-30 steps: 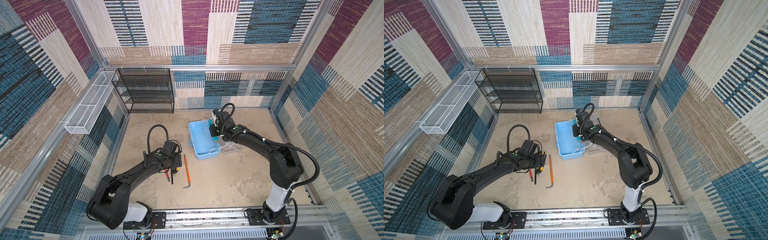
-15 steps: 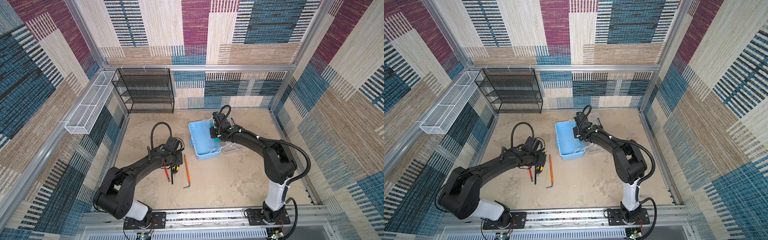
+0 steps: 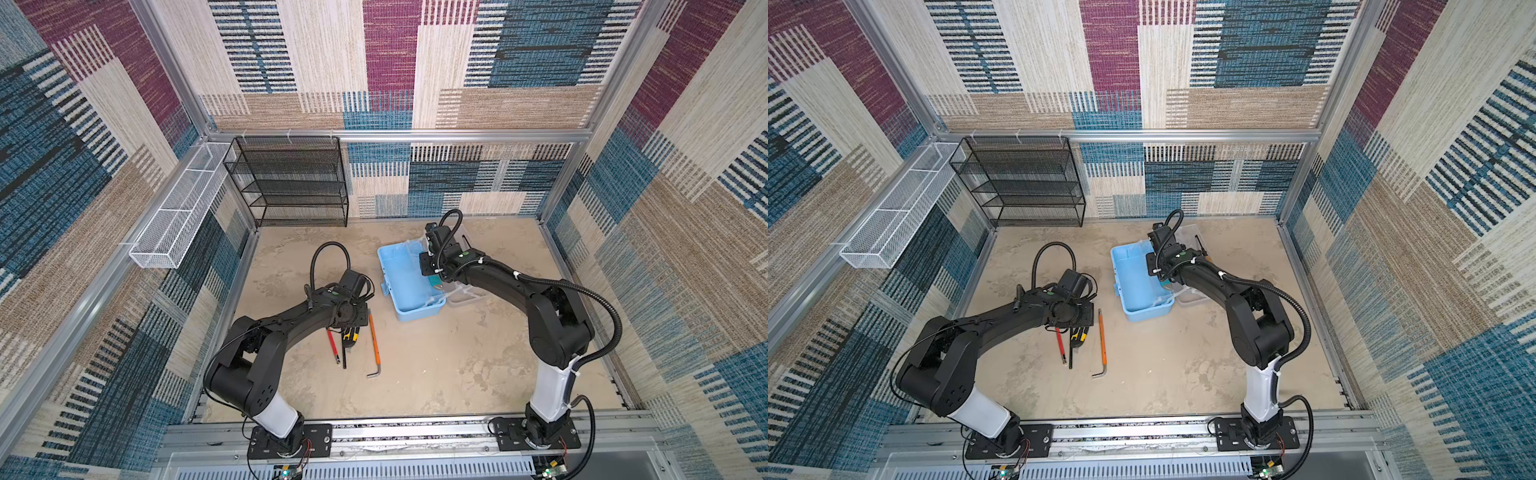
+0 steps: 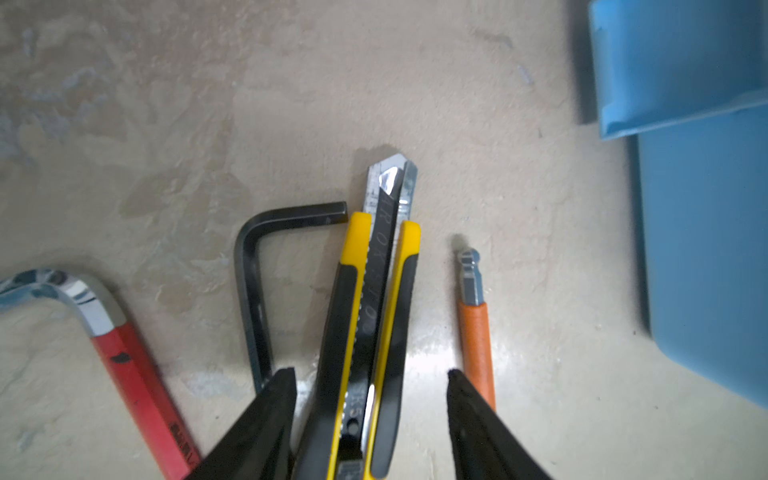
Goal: Pack the tool kit
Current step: 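Lower the teal knife into the box, open right gripper while left grasps yellow knife, then carry the yellow utility knife into the box with left gripper while right withdraws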
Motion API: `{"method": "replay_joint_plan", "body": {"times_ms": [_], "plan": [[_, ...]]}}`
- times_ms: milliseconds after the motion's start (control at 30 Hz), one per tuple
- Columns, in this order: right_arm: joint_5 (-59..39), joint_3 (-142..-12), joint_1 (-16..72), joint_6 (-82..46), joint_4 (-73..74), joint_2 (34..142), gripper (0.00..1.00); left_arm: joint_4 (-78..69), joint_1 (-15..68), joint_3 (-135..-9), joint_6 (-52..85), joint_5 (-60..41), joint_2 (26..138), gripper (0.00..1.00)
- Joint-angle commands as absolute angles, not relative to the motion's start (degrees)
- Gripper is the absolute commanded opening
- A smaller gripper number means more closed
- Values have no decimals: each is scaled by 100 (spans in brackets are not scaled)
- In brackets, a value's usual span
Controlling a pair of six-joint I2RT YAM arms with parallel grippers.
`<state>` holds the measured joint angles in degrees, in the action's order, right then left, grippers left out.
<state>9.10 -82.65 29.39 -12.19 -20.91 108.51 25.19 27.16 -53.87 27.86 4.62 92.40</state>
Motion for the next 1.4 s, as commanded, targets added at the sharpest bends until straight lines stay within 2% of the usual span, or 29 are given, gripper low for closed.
{"method": "replay_joint_plan", "body": {"times_ms": [0, 133, 333, 567, 700, 800, 967, 1367], "plan": [[715, -8349, 2929, -1357, -2041, 10742, 52, 2638, 2720, -5484, 2626, 638, 9387, 61], [555, -8367, 2935, -1414, -1974, 10599, 55, 2644, 2731, -5589, 2595, 620, 9607, 56], [488, -8298, 2937, -1476, -1861, 10272, 58, 2654, 2751, -5651, 2568, 659, 9814, 54], [543, -8023, 2935, -1497, -1706, 9785, 59, 2741, 2823, -5704, 2550, 733, 9952, 48], [596, -7791, 2927, -1457, -1605, 9486, 60, 2733, 2854, -5696, 2609, 683, 9986, 36], [632, -7614, 2934, -1442, -1559, 9299, 61, 2732, 2862, -5679, 2621, 655, 10013, 35], [718, -7348, 2876, -1415, -1490, 9037, 62, 2768, 2889, -5631, 2672, 586, 9968, 24], [457, -6389, 2443, -1324, -862, 8095, 65, 2756, 2901, -5792, 2949, 228, 9197, 10]]}}
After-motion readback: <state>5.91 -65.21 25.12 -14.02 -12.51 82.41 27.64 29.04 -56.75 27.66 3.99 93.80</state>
